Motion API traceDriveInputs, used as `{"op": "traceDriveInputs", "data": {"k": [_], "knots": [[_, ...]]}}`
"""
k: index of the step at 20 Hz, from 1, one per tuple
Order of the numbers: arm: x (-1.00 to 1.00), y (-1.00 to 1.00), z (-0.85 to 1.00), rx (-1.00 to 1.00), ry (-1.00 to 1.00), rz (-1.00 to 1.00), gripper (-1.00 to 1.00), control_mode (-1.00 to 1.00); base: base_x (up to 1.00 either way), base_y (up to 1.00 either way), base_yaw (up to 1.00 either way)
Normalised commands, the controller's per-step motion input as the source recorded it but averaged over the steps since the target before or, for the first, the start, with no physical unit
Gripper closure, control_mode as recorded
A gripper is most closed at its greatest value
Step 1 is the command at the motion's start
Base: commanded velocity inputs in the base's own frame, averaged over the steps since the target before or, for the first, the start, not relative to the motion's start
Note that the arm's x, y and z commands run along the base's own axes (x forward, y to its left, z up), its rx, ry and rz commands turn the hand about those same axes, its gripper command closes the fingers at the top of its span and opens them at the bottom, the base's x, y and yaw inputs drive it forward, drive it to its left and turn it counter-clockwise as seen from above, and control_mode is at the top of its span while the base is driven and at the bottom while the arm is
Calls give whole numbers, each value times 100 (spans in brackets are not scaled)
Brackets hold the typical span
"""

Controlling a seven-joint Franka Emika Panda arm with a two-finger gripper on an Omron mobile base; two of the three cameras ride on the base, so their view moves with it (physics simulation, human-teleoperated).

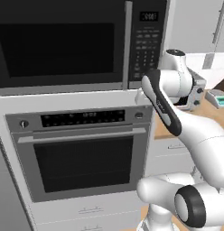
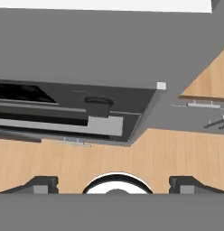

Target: Navigate to the microwave.

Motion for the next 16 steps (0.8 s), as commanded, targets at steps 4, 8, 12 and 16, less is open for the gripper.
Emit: {"op": "traceDriveInputs", "data": {"k": [4,8,12,16], "knots": [[0,0,0,0,0,0,-100,100,-18,100,4],[0,0,0,0,0,0,-100,100,-7,100,2],[0,0,0,0,0,0,-100,100,0,29,0],[0,0,0,0,0,0,-100,100,8,0,0]]}}
